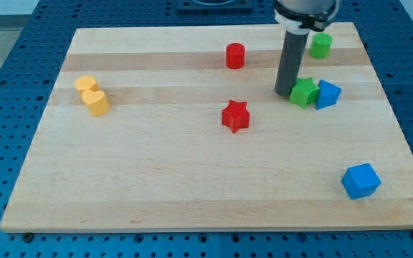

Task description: Separate the green star from the blue triangle

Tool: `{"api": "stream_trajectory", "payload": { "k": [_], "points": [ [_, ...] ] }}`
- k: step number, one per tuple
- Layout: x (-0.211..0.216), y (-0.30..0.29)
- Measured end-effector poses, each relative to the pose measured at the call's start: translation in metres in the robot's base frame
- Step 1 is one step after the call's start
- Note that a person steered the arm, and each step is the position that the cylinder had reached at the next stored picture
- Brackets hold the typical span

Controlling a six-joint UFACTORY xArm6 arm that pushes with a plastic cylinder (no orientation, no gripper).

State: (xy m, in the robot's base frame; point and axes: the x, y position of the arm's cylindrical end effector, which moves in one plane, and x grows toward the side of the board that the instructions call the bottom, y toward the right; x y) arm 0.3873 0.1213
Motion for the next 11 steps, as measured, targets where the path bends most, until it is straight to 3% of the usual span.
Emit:
{"api": "stream_trajectory", "payload": {
  "k": [3,5,6,7,11],
  "points": [
    [0.056,0.000],
    [0.058,0.001],
    [0.061,0.051],
    [0.061,0.055],
    [-0.013,0.014]
  ]
}}
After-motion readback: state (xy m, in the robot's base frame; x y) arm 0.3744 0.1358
